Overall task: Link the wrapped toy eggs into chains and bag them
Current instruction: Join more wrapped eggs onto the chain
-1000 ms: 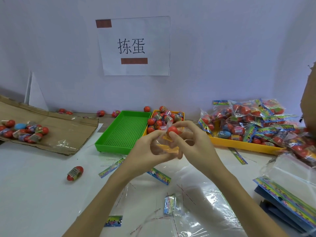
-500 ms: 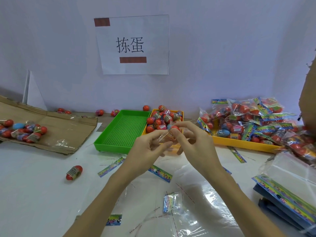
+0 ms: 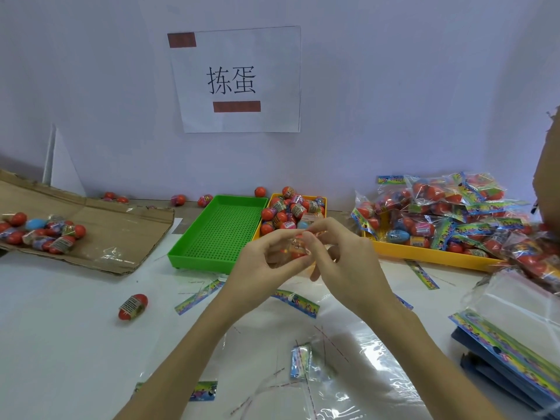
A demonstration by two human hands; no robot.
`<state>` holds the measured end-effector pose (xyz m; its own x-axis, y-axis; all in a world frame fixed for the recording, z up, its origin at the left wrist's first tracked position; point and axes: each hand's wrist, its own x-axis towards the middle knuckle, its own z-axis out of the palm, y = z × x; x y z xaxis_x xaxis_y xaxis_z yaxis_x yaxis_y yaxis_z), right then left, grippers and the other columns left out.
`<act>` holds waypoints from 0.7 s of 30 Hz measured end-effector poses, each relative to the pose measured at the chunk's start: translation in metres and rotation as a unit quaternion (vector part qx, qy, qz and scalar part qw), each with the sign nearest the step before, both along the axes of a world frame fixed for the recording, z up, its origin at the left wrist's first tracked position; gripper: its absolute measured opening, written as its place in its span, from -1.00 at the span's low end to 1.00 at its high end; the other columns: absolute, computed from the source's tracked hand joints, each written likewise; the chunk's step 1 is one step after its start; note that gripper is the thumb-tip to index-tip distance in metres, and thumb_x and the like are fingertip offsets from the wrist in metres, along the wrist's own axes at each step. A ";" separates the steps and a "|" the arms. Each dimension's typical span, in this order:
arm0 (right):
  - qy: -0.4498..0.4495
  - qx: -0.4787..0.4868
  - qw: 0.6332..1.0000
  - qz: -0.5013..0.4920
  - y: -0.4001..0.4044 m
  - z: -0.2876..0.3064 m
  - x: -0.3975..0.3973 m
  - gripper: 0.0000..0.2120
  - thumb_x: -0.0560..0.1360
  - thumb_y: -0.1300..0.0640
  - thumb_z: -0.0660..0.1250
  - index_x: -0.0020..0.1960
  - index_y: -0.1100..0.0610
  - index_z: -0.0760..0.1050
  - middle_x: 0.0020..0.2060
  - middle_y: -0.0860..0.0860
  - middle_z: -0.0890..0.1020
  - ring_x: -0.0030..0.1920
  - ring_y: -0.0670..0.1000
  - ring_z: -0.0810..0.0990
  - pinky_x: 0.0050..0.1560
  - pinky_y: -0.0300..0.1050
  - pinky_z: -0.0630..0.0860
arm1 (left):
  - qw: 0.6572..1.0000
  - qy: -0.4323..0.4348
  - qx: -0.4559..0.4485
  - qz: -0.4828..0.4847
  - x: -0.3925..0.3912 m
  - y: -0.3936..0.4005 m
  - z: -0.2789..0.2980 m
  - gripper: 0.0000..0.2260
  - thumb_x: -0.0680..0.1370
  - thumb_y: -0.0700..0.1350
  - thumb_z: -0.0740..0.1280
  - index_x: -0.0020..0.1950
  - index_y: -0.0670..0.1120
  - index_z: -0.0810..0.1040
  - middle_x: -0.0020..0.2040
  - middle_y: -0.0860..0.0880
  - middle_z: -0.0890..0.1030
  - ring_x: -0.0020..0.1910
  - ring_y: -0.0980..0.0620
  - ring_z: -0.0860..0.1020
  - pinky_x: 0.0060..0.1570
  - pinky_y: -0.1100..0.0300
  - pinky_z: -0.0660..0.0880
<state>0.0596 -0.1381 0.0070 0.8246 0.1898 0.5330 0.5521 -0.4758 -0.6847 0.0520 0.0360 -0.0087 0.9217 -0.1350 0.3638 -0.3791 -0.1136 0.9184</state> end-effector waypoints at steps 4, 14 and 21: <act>0.010 -0.028 0.999 0.026 0.000 0.001 -0.001 -0.73 0.67 -0.11 0.23 0.05 0.03 0.61 -0.24 -0.19 0.68 -0.38 -0.13 0.67 -0.30 -0.04 0.61 | 1.000 0.011 -0.012 -0.004 0.002 0.005 0.001 -0.71 0.56 -0.22 0.51 0.27 -0.06 0.67 0.05 -0.02 0.76 0.03 0.03 0.72 0.05 0.17 0.65; 0.096 -0.066 0.989 0.094 0.001 -0.008 0.002 -0.90 0.65 -0.03 0.30 0.07 -0.14 0.59 -0.10 -0.24 0.61 -0.28 -0.08 0.60 -0.27 -0.23 0.55 | 0.993 -0.041 0.104 0.040 0.005 0.009 -0.008 -0.73 0.50 -0.14 0.46 0.19 0.00 0.68 -0.06 0.07 0.74 -0.13 0.09 0.68 -0.17 0.11 0.64; -0.028 -0.011 0.999 0.018 0.006 -0.010 0.003 -0.82 0.65 0.17 0.32 0.19 -0.06 0.56 0.08 -0.19 0.60 -0.21 -0.12 0.67 -0.24 -0.30 0.56 | 0.994 -0.004 0.050 0.094 0.012 0.024 -0.012 -0.89 0.60 -0.21 0.46 0.11 -0.05 0.68 -0.23 -0.06 0.70 -0.37 0.01 0.62 -0.34 0.04 0.58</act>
